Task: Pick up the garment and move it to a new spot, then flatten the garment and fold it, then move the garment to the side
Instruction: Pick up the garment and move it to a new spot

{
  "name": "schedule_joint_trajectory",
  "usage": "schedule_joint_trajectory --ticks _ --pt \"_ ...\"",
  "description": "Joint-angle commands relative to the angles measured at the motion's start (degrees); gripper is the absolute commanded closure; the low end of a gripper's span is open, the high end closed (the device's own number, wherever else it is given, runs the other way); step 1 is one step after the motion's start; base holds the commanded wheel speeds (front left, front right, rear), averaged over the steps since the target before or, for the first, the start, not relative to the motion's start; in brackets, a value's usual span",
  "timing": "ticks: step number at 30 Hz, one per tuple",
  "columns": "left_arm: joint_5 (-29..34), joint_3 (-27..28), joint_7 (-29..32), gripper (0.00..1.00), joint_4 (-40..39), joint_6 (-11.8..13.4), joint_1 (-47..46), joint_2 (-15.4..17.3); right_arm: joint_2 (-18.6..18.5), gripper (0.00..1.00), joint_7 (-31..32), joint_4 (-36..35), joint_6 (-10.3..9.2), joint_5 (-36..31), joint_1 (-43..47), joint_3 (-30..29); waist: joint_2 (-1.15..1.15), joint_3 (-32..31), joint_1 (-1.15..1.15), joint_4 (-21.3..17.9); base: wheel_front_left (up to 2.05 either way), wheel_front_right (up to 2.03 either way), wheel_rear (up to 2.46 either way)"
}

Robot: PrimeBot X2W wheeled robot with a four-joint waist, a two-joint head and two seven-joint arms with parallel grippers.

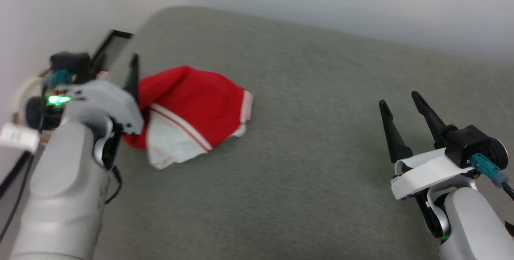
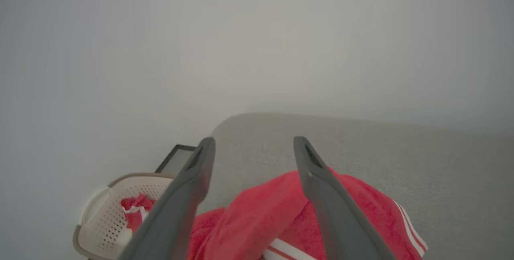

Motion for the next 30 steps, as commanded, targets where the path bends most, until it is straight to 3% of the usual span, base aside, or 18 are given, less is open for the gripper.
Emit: schedule_joint_trajectory --ticks 1,7,13,17,24,26,30 --pt "-3.55 -2.24 3.04 0.00 0.42 -0.21 -1.88 0.35 0.23 0.00 -0.04 -0.28 -0.08 0.08 -0.50 -0.19 0.00 11.28 0.00 -12.21 0.00 0.00 0.00" --pt "-21.19 -15.67 24.01 0.00 -1.26 -0.10 -5.70 10.85 0.65 0.00 -0.04 -1.40 -0.08 -0.03 -1.41 -0.77 0.00 13.95 0.00 -14.56 0.00 0.00 0.00" --pt "-33.72 -22.47 37.03 0.00 -3.79 -0.10 -5.07 18.66 0.81 0.00 -0.04 -2.56 -0.08 0.03 -3.48 0.38 0.00 17.24 0.00 -16.68 0.00 0.00 0.00" --pt "-38.87 -24.78 42.10 0.00 -2.85 -0.11 -3.93 20.78 0.45 0.00 -0.04 -3.29 -0.08 0.15 -4.55 0.65 0.00 19.10 0.00 -17.93 0.00 0.00 0.00" --pt "-44.10 -28.88 45.28 0.03 -0.95 -0.06 -1.12 19.73 -0.16 0.00 -0.04 -4.18 -0.08 0.00 -5.09 0.74 0.00 21.15 0.00 -19.14 0.00 0.00 0.00" --pt "-45.33 -29.71 44.52 0.16 -0.84 -0.06 -0.90 18.86 -0.36 0.00 -0.04 -4.40 -0.08 -0.20 -5.14 0.78 0.00 21.29 0.00 -19.08 0.00 0.00 0.00" --pt "-45.90 -31.69 42.37 0.78 -0.83 -0.07 -1.10 17.75 -0.43 0.00 -0.04 -4.68 -0.08 -0.56 -5.41 1.03 0.00 20.65 0.00 -18.53 0.00 0.00 0.00"
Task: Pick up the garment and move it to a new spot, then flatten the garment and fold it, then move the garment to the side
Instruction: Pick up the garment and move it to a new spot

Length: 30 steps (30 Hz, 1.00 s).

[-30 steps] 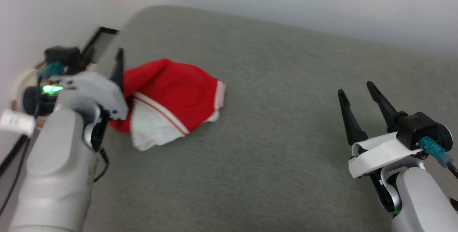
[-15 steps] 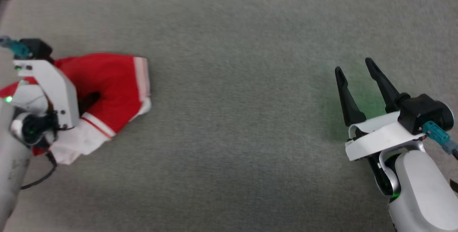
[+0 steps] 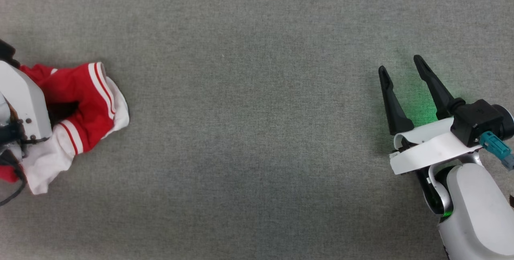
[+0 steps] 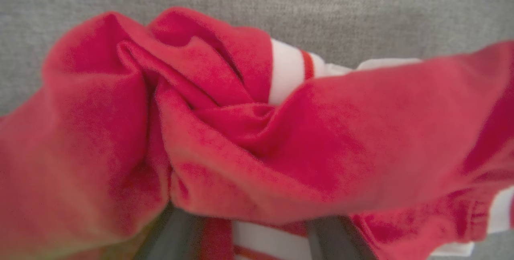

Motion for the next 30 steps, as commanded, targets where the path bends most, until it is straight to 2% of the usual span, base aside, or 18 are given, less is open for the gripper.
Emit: schedule_joint_trajectory --ticks 1,5,16,20,25,30 --pt "-0.34 -4.76 -0.42 1.00 2.10 0.18 4.85 -8.39 -0.01 0.00 -0.04 -0.28 -0.08 -0.59 -0.49 0.16 0.00 -0.66 0.00 0.32 0.00 0.00 0.00" --pt "-1.15 -5.96 -2.54 1.00 2.18 0.07 4.84 -7.74 0.43 0.00 -0.04 0.36 -0.08 -0.57 0.43 0.81 0.00 -3.09 0.00 1.17 0.00 0.00 0.00" --pt "2.09 -10.38 -14.03 1.00 -1.62 -0.02 1.97 -1.67 1.27 0.00 -0.04 2.89 -0.08 0.20 3.91 1.20 0.00 -12.59 0.00 4.31 0.00 0.00 0.00" --pt "2.56 -11.59 -16.79 1.00 -3.42 0.04 0.98 -0.74 1.73 0.00 -0.04 3.43 -0.08 0.23 4.45 1.25 0.00 -14.65 0.00 4.78 0.00 0.00 0.00" --pt "0.98 -12.40 -19.93 1.00 -8.14 0.04 -0.07 -0.37 2.38 0.00 -0.04 3.68 -0.08 0.55 5.64 1.10 0.00 -16.68 0.00 4.52 0.00 0.00 0.00" --pt "-4.37 -12.46 -20.72 1.00 -17.16 0.04 -0.31 0.22 2.98 0.00 -0.04 3.19 -0.08 0.92 6.74 0.34 0.00 -17.43 0.00 2.87 0.00 0.00 0.00"
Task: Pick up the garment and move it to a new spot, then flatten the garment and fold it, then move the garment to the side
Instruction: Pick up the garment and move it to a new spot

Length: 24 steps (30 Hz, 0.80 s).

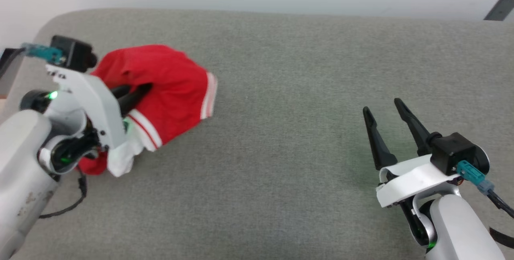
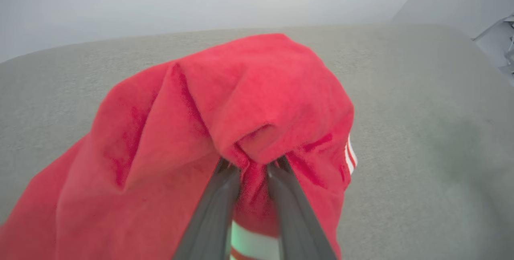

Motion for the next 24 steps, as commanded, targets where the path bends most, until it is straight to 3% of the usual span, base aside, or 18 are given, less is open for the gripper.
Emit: schedule_joint_trajectory --ticks 1,9,17,24 --pt "-0.29 -0.29 0.17 1.00 -1.02 -0.13 -0.71 0.19 -0.04 0.00 -0.04 -0.19 -0.08 0.34 0.76 -0.37 0.00 -0.29 0.00 -1.13 0.00 0.00 0.00" --pt "-3.93 -5.37 3.99 1.00 -16.70 -0.13 -5.93 -1.85 1.57 0.00 -0.04 -2.17 -0.08 1.32 2.44 -4.72 0.00 0.76 0.00 -6.27 0.00 0.00 0.00" --pt "-8.92 -9.85 7.38 1.00 -23.56 -0.13 -12.77 -10.79 3.60 0.00 -0.04 -3.33 -0.08 2.96 3.54 -8.44 0.00 3.94 0.00 -13.87 0.00 0.00 0.00" --pt "-9.72 -14.27 7.59 1.00 -18.55 -0.13 -19.52 -19.14 4.47 0.00 -0.04 -3.97 -0.08 4.83 3.01 -10.40 0.00 8.13 0.00 -20.24 0.00 0.00 0.00"
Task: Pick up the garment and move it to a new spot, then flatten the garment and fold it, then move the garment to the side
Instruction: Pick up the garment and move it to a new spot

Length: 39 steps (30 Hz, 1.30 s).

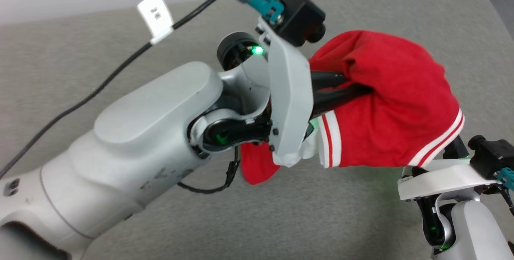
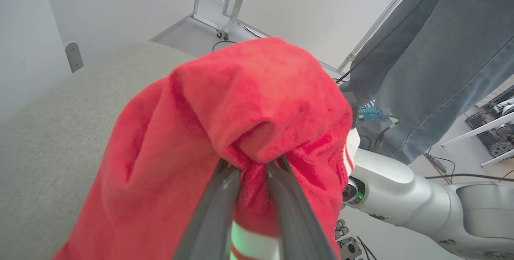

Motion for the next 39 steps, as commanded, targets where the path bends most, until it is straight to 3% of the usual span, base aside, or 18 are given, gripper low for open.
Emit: schedule_joint_trajectory --ticks 1,13,23,31,33,35,36,37,39 --pt "0.04 -0.68 0.00 1.00 1.40 -0.13 -0.82 0.18 0.26 0.00 -0.04 -0.27 -0.08 1.09 -0.32 0.03 0.00 4.34 0.00 -5.02 0.00 0.00 0.00" --pt "-1.16 -9.84 2.67 1.00 18.56 -0.13 -0.02 4.54 0.30 0.00 -0.04 -0.81 -0.08 8.06 -2.16 0.73 0.00 9.93 0.00 -11.59 0.00 0.00 0.00" --pt "10.26 -12.68 11.36 1.00 25.00 0.29 2.45 7.11 0.30 0.00 -0.03 -1.21 -0.08 10.43 -3.17 1.93 0.00 13.14 0.00 -13.42 0.00 0.00 0.00" --pt "14.75 -13.19 10.34 1.00 24.78 0.43 4.78 6.86 0.28 0.00 -0.03 -1.56 -0.08 9.52 -3.58 3.08 0.00 12.63 0.00 -12.59 0.00 0.00 0.00" --pt "14.58 -13.15 9.16 0.82 24.02 0.42 4.44 6.19 0.28 0.00 -0.03 -1.77 -0.08 8.67 -3.59 3.02 0.00 12.07 0.00 -11.53 0.00 0.00 0.00" --pt "14.39 -12.89 7.37 0.39 23.55 0.34 3.65 5.52 0.27 0.00 -0.03 -1.87 -0.08 7.74 -3.38 2.71 0.00 11.27 0.00 -10.11 0.00 0.00 0.00" --pt "14.48 -12.77 6.50 0.11 23.15 0.27 3.24 5.09 0.26 0.00 -0.03 -1.90 -0.08 7.18 -3.22 2.47 0.00 10.80 0.00 -9.26 0.00 0.00 0.00" --pt "14.65 -12.64 5.30 0.00 22.65 0.20 2.74 4.58 0.26 0.00 -0.03 -1.96 -0.08 6.44 -3.04 2.02 0.00 10.25 0.00 -8.23 0.00 0.00 0.00" --pt "14.57 -12.30 2.47 0.00 21.74 0.21 1.93 3.94 0.24 0.00 -0.03 -1.86 -0.08 4.83 -2.76 1.71 0.00 8.97 0.00 -6.31 0.00 0.00 0.00"
